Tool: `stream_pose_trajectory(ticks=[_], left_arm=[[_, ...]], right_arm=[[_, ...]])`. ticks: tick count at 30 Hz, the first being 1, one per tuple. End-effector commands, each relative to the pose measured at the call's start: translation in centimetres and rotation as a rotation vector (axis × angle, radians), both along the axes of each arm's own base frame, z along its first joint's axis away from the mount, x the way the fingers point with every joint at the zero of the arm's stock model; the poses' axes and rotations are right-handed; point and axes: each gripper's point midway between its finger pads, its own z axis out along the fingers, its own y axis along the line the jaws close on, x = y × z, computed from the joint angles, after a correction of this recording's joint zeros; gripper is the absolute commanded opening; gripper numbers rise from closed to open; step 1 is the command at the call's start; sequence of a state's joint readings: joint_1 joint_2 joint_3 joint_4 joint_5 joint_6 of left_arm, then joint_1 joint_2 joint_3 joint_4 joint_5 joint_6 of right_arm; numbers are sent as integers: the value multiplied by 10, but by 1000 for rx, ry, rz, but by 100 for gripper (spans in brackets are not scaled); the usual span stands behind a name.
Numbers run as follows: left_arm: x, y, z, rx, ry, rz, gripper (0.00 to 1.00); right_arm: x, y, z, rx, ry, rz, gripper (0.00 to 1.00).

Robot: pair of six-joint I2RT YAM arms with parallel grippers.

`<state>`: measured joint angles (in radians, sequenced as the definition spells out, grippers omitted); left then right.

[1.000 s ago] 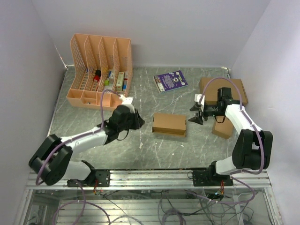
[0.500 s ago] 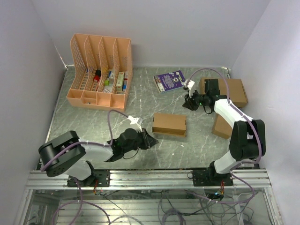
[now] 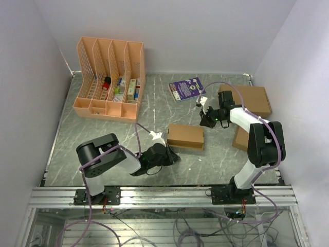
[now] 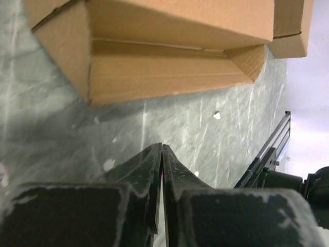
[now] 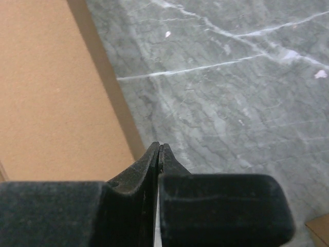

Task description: Fold the paper box

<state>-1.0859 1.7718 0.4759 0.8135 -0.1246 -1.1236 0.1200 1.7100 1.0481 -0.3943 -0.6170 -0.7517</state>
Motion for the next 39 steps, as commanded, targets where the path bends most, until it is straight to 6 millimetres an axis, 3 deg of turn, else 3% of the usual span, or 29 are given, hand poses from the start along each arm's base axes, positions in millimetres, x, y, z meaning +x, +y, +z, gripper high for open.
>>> stream_pose_trajectory(ticks=[1,11,18,22,25,29,33,36,39], left_arm=[[21,-14,16,-38,-64,44,13],[53,15,11,9,-79,105,14],[79,35,20,22,-119,125,15],[94,47,24,68,-148,120,16],[100,57,27,108,-169,116,16],[91,79,25,174,-178,119,19],[71,87,39,131,-204,73,20],[55,88,50,81,-202,34,21],[36,89,55,91,-198,8,23]], right_arm=[[-26,7,-2,24,58,73,0],[-70,16,3,81,117,136,0],[-99,29,0,89,156,198,0],[-106,34,1,105,164,221,0],[-99,30,1,83,163,177,2],[-82,19,10,66,127,110,10],[-81,16,26,94,46,142,20],[-87,21,41,110,-49,252,28],[-103,29,56,134,-173,440,46]])
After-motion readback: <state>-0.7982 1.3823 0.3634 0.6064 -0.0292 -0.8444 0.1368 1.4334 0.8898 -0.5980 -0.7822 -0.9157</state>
